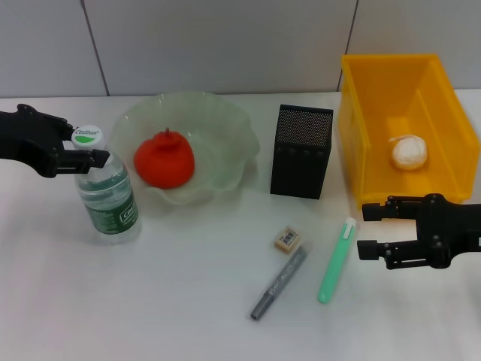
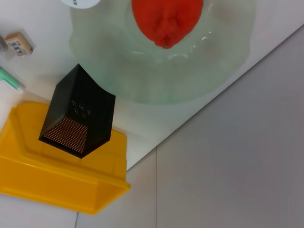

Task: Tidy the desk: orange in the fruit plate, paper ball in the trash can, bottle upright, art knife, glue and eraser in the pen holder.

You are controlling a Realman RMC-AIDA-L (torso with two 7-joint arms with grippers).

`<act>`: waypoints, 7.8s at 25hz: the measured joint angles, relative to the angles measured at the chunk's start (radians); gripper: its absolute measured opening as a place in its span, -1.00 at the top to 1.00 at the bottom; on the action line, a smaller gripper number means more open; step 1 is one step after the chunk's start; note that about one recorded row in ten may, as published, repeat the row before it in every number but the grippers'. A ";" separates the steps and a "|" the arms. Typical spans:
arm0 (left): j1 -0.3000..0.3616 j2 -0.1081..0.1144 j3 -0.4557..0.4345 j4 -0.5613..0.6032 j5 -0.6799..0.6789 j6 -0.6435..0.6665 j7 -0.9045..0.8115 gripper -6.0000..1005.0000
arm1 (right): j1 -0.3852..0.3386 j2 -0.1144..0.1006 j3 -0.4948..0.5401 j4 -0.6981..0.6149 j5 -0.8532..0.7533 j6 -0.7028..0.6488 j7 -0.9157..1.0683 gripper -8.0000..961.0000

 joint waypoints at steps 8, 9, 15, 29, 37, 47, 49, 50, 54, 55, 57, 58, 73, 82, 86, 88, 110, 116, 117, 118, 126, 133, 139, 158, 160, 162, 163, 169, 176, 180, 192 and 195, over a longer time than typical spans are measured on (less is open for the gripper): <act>-0.001 -0.001 0.004 -0.010 0.000 -0.007 -0.003 0.12 | 0.001 -0.002 -0.001 0.000 0.000 0.008 0.001 -0.68; -0.001 -0.001 0.004 -0.010 0.000 -0.007 -0.003 0.12 | 0.001 -0.002 -0.001 0.000 0.000 0.008 0.001 -0.68; -0.006 0.003 0.000 -0.027 0.000 -0.009 -0.010 0.12 | 0.002 -0.002 -0.004 0.000 0.000 0.010 0.001 -0.68; -0.006 0.004 0.000 -0.029 -0.001 -0.027 -0.037 -0.22 | 0.004 -0.002 -0.004 0.000 0.000 0.011 0.003 -0.68; -0.008 0.006 -0.142 0.026 -0.138 -0.020 -0.055 -0.62 | 0.005 -0.002 -0.001 0.000 0.000 0.011 0.003 -0.68; 0.009 0.049 -0.171 -0.382 -0.780 0.176 -0.015 -0.62 | 0.013 -0.001 0.000 0.000 0.000 0.006 0.007 -0.68; -0.009 0.051 -0.123 -0.476 -0.782 0.235 0.030 -0.62 | 0.015 -0.002 0.000 0.000 0.000 0.003 0.011 -0.68; -0.013 0.045 -0.086 -0.514 -0.781 0.264 0.068 -0.62 | 0.017 -0.003 0.000 0.000 0.000 0.003 0.014 -0.68; 0.008 0.012 0.022 -0.540 -0.778 0.282 0.193 -0.62 | 0.023 -0.007 0.000 0.000 0.000 0.002 0.018 -0.68; 0.019 0.001 0.049 -0.545 -0.768 0.275 0.236 -0.62 | 0.023 -0.008 0.000 0.000 0.000 0.002 0.019 -0.68; 0.027 -0.009 0.070 -0.552 -0.752 0.267 0.270 -0.62 | 0.025 -0.009 -0.002 -0.002 0.000 0.001 0.023 -0.68; 0.038 -0.027 0.084 -0.574 -0.688 0.245 0.354 -0.62 | 0.026 -0.009 -0.003 -0.004 0.000 0.000 0.025 -0.68; 0.124 -0.061 0.088 -0.700 -0.481 0.025 0.770 -0.62 | 0.038 -0.020 0.000 -0.009 0.000 0.002 0.052 -0.68; 0.116 -0.077 0.089 -0.705 -0.363 -0.059 0.817 -0.61 | 0.070 -0.028 -0.010 -0.036 -0.003 0.005 0.109 -0.68; 0.115 -0.078 0.085 -0.706 -0.366 -0.061 0.818 -0.61 | 0.134 -0.057 -0.072 -0.177 -0.020 -0.025 0.391 -0.68; 0.110 -0.078 0.082 -0.706 -0.367 -0.062 0.818 -0.61 | 0.150 -0.068 -0.104 -0.205 -0.021 -0.037 0.461 -0.68; 0.107 -0.083 0.080 -0.706 -0.378 -0.059 0.809 -0.62 | 0.610 0.006 -0.405 -0.067 -0.640 -0.021 1.106 -0.68; 0.113 -0.084 0.080 -0.708 -0.379 -0.056 0.808 -0.62 | 0.617 0.075 -0.454 -0.029 -0.708 0.071 1.142 -0.68; 0.113 -0.084 0.080 -0.708 -0.379 -0.056 0.808 -0.62 | 0.617 0.075 -0.454 -0.029 -0.708 0.071 1.142 -0.68; 0.115 -0.084 0.080 -0.709 -0.379 -0.056 0.808 -0.62 | 0.616 0.079 -0.467 -0.020 -0.708 0.083 1.151 -0.68; 0.118 -0.083 0.080 -0.718 -0.381 -0.049 0.808 -0.62 | 0.602 0.092 -0.554 0.018 -0.716 0.177 1.277 -0.68; 0.118 -0.083 0.080 -0.719 -0.381 -0.046 0.808 -0.62 | 0.598 0.092 -0.541 0.053 -0.709 0.218 1.332 -0.68; 0.115 -0.083 0.082 -0.718 -0.381 -0.040 0.808 -0.62 | 0.594 0.094 -0.541 0.065 -0.703 0.268 1.416 -0.68; 0.112 -0.080 0.081 -0.708 -0.391 0.015 0.808 -0.62 | 0.589 0.100 -0.541 0.132 -0.699 0.333 1.523 -0.68; 0.112 -0.080 0.081 -0.708 -0.392 0.024 0.808 -0.62 | 0.591 0.100 -0.540 0.133 -0.698 0.337 1.524 -0.68; 0.112 -0.080 0.081 -0.708 -0.396 0.028 0.808 -0.62 | 0.594 0.101 -0.542 0.134 -0.698 0.337 1.524 -0.68; 0.113 -0.080 0.081 -0.708 -0.398 0.031 0.808 -0.62 | 0.595 0.101 -0.545 0.136 -0.698 0.338 1.524 -0.68; 0.115 -0.080 0.081 -0.705 -0.404 0.037 0.808 -0.62 | 0.597 0.102 -0.558 0.141 -0.698 0.352 1.524 -0.68; 0.118 -0.081 0.080 -0.702 -0.405 0.040 0.808 -0.62 | 0.604 0.105 -0.597 0.140 -0.699 0.366 1.522 -0.68; 0.118 -0.082 0.080 -0.702 -0.405 0.041 0.808 -0.62 | 0.607 0.106 -0.597 0.141 -0.699 0.371 1.516 -0.68; 0.117 -0.083 0.080 -0.702 -0.414 0.048 0.810 -0.62 | 0.616 0.110 -0.621 0.153 -0.673 0.387 1.510 -0.67; 0.117 -0.083 0.080 -0.704 -0.415 0.049 0.814 -0.62 | 0.618 0.111 -0.628 0.161 -0.671 0.392 1.510 -0.67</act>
